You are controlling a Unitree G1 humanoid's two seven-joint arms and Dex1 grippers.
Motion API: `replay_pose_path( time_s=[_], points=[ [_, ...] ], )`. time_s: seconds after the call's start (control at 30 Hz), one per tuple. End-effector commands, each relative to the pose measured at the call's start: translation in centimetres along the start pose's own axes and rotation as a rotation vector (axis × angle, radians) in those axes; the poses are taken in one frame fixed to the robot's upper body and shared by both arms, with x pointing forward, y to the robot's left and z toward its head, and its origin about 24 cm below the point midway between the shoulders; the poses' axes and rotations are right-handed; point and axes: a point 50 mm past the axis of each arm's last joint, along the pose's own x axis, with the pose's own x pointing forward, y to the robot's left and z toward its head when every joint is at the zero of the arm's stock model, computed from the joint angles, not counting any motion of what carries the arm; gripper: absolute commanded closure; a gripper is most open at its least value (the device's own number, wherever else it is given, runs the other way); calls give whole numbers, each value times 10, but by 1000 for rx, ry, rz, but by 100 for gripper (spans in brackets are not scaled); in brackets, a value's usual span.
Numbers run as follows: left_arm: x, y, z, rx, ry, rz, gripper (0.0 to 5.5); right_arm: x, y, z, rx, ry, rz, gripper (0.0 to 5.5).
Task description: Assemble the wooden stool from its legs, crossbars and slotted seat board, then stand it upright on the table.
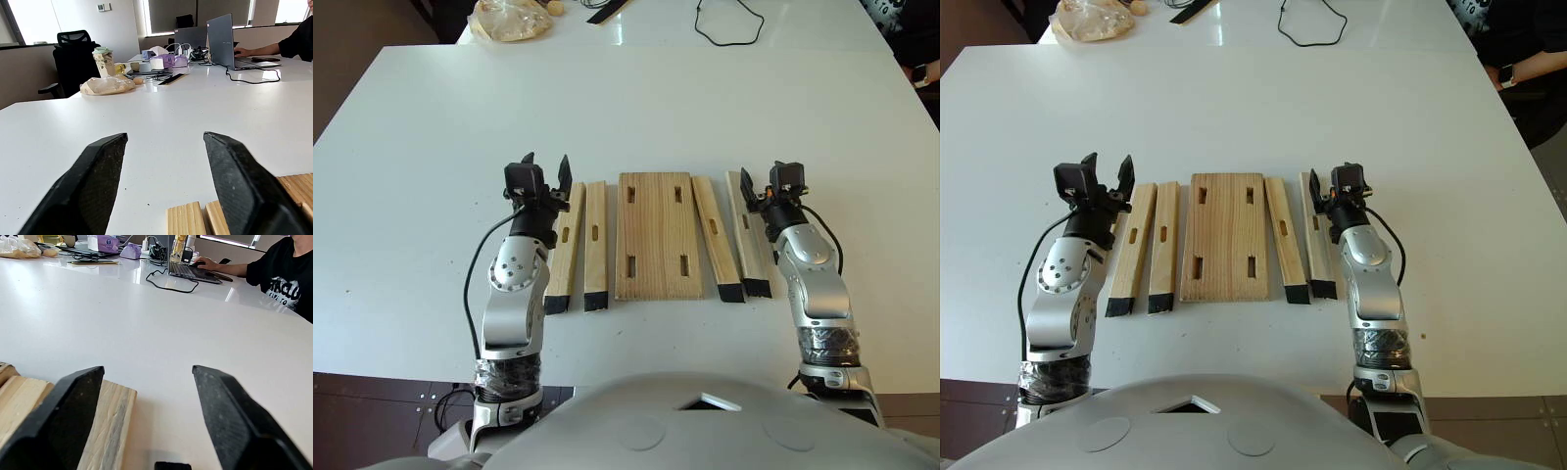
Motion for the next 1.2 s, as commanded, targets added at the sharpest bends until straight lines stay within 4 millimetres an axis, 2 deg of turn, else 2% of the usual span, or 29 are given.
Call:
replay_pose_path(
  time_s=[0.03, 1.2],
  points=[
    [-2, -1, -6, 4, 15, -11, 259, 2, 0, 1, -7, 4, 3, 216],
    [6, -5, -8, 19, 6, -1, 259, 8, 5, 2, 0, 1, 10, 216]
  ],
)
